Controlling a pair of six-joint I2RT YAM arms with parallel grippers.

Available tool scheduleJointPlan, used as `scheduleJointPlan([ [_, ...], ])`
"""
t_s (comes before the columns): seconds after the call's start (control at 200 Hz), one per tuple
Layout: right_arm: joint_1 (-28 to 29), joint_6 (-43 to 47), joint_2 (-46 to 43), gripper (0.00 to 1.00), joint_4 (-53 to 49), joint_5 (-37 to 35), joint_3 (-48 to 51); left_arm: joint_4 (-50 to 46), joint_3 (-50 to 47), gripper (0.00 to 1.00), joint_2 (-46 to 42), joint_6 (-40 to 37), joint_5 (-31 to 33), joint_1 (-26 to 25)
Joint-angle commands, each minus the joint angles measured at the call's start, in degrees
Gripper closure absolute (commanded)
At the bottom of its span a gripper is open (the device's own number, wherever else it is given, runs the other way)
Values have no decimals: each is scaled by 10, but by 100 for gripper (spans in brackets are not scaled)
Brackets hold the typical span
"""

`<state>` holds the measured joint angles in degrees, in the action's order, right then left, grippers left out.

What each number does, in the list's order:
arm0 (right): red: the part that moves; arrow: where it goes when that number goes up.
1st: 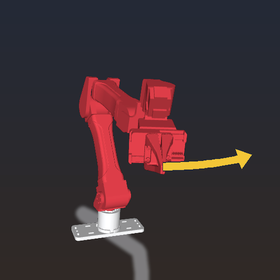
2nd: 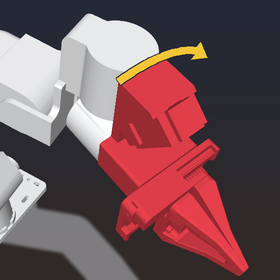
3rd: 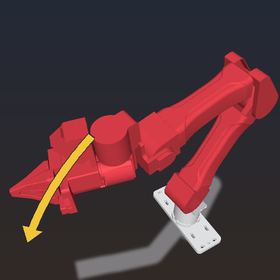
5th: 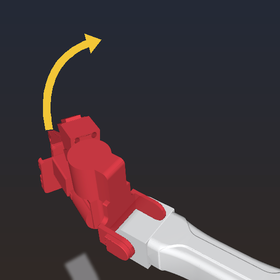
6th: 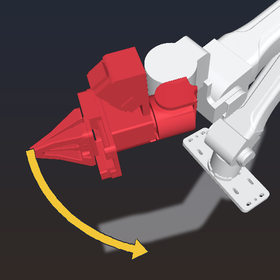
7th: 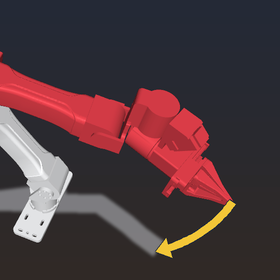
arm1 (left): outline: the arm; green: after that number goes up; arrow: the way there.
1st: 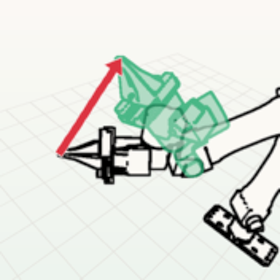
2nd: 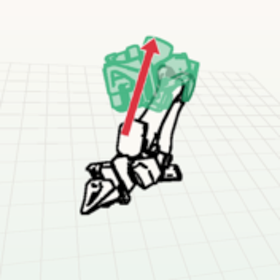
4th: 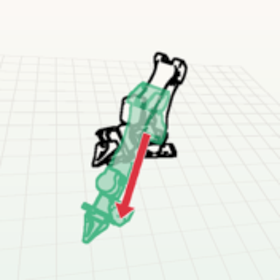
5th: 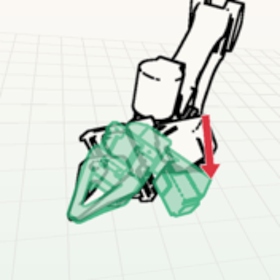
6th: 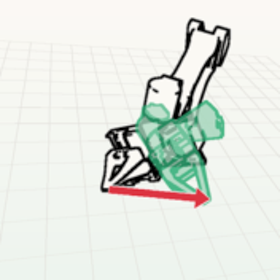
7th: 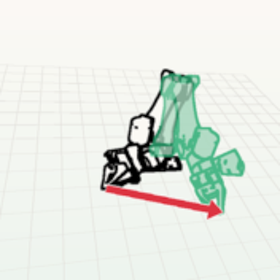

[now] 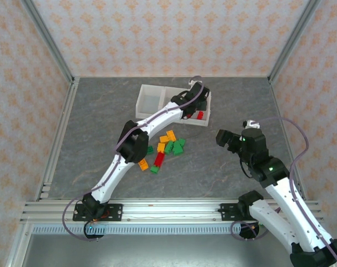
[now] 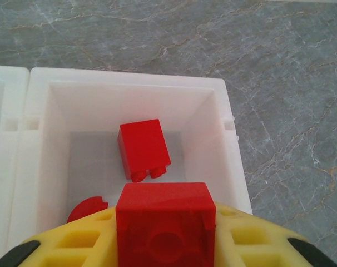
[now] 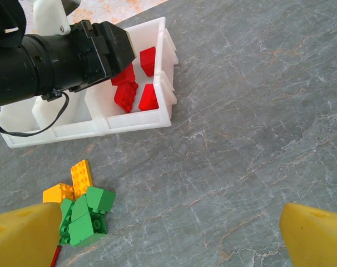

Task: Sort the legos into containers by color
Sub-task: Place the lego in the container, then pick up the lego from the middle-left of the table.

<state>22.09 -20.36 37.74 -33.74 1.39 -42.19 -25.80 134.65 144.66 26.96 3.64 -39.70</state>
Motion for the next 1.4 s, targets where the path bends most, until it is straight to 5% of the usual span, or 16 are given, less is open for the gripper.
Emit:
scheduleJointPlan([
  [0.0, 1, 3, -11, 0, 5, -2, 7, 40, 18, 59, 11, 0, 23, 1],
  [0.17, 2, 3, -22, 0, 7, 0, 8, 38, 19, 31, 6, 9, 54, 5],
  [0.32, 1, 4, -23, 0, 10, 2, 10, 26, 19, 16, -16, 8, 56, 13],
  [0.646, 1, 6, -23, 0, 15, 9, 12, -103, -2, 1, -127, -68, 53, 13],
  [1.116, 1, 11, -25, 0, 24, 17, 16, -156, -538, 1, -500, -23, 85, -58],
  [1.397, 1, 9, -25, 0, 31, 14, 21, -151, -720, 3, -605, 52, 44, -102],
])
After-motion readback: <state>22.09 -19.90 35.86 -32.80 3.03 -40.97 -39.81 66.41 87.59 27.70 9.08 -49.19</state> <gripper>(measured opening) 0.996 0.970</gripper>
